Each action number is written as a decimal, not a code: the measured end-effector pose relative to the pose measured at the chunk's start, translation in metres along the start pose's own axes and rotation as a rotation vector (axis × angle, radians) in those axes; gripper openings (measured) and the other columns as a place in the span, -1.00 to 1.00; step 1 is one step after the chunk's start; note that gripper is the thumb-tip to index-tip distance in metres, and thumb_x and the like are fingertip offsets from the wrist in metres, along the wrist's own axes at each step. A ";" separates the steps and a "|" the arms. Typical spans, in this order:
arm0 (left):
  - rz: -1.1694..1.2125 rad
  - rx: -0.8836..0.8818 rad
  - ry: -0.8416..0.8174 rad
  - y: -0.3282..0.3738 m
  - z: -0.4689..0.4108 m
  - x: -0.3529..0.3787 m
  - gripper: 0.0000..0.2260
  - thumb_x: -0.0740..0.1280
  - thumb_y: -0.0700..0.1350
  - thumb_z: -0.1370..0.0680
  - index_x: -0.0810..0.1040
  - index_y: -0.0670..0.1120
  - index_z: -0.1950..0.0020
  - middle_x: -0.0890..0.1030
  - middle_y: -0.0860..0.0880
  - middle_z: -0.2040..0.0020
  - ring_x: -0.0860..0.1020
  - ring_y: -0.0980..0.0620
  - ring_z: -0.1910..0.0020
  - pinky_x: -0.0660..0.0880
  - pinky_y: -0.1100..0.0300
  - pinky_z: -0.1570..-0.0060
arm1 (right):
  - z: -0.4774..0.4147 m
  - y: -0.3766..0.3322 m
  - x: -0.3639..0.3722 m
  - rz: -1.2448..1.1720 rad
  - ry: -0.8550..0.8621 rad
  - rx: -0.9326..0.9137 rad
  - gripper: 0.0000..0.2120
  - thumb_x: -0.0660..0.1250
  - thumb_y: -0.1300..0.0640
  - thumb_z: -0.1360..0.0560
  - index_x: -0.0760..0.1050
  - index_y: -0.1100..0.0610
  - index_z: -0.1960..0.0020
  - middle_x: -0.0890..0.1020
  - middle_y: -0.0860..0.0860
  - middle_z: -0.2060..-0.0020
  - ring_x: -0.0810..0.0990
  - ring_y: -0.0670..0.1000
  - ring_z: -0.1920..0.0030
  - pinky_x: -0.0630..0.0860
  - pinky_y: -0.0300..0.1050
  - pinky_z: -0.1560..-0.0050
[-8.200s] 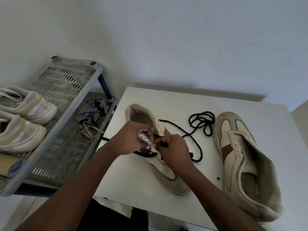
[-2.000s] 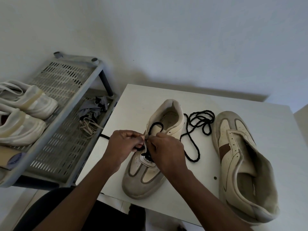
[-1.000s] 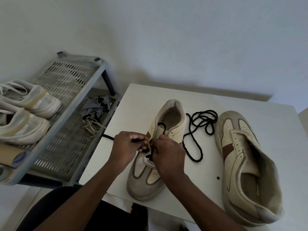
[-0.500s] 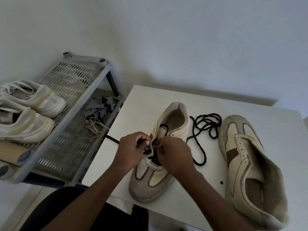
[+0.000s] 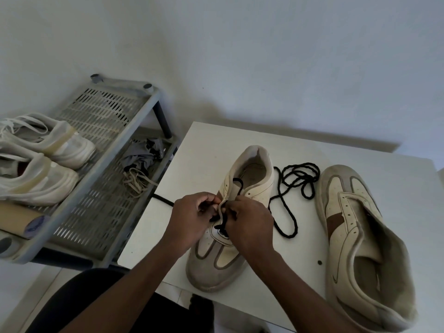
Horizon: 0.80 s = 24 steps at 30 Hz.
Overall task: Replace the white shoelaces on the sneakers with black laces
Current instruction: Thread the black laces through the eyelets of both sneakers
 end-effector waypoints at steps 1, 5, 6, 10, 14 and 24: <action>-0.009 0.012 -0.004 0.000 0.000 0.000 -0.83 0.36 -0.29 -0.52 0.65 -0.03 0.05 0.68 0.07 0.18 0.65 0.17 0.19 0.59 0.30 0.09 | 0.000 -0.001 0.001 -0.015 0.006 0.025 -0.85 0.31 0.23 -0.25 0.64 0.05 0.33 0.53 -0.08 0.45 0.49 -0.02 0.43 0.38 -0.21 0.49; -0.053 0.062 -0.033 0.002 -0.002 0.001 -0.82 0.35 -0.33 -0.51 0.65 -0.08 0.04 0.67 0.06 0.17 0.63 0.20 0.20 0.56 0.37 0.13 | 0.000 0.002 0.005 -0.060 -0.095 0.157 -0.81 0.28 0.27 -0.33 0.66 0.12 0.21 0.59 -0.01 0.32 0.54 0.02 0.26 0.44 -0.15 0.30; -0.062 0.071 -0.041 0.003 -0.003 0.001 -0.82 0.35 -0.34 -0.51 0.65 -0.09 0.04 0.67 0.06 0.18 0.63 0.19 0.20 0.57 0.35 0.12 | 0.000 0.004 0.005 -0.065 -0.110 0.180 -0.82 0.29 0.27 -0.35 0.66 0.12 0.19 0.60 0.00 0.29 0.54 0.02 0.23 0.44 -0.15 0.27; -0.084 0.103 -0.032 0.003 -0.003 0.003 -0.81 0.35 -0.36 -0.50 0.66 -0.11 0.04 0.63 0.11 0.23 0.61 0.22 0.24 0.55 0.37 0.14 | 0.001 0.009 0.006 -0.120 -0.124 0.250 -0.83 0.30 0.25 -0.39 0.66 0.08 0.22 0.59 -0.04 0.30 0.52 -0.03 0.26 0.41 -0.17 0.28; -0.069 0.098 -0.020 0.004 -0.003 0.002 -0.84 0.35 -0.36 -0.50 0.66 -0.13 0.06 0.62 0.10 0.27 0.59 0.27 0.30 0.51 0.43 0.20 | 0.000 0.013 0.007 -0.217 -0.145 0.322 -0.83 0.32 0.22 -0.44 0.67 0.08 0.21 0.63 -0.06 0.29 0.54 -0.06 0.27 0.48 -0.16 0.24; 0.089 -0.008 0.053 0.005 -0.004 -0.009 -0.81 0.38 -0.37 -0.48 0.66 -0.11 0.22 0.66 0.03 0.32 0.65 0.08 0.38 0.59 0.30 0.29 | -0.021 0.017 -0.010 -0.222 -0.374 0.116 -0.90 0.39 0.10 -0.46 0.69 0.02 0.11 0.68 -0.07 0.25 0.60 -0.10 0.23 0.58 -0.07 0.14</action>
Point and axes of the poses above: each hand's wrist, its own z-axis away from the middle knuckle, its own x-axis out of the palm, y = z × x, the point moved 5 cm from there along -z, towards the middle knuckle
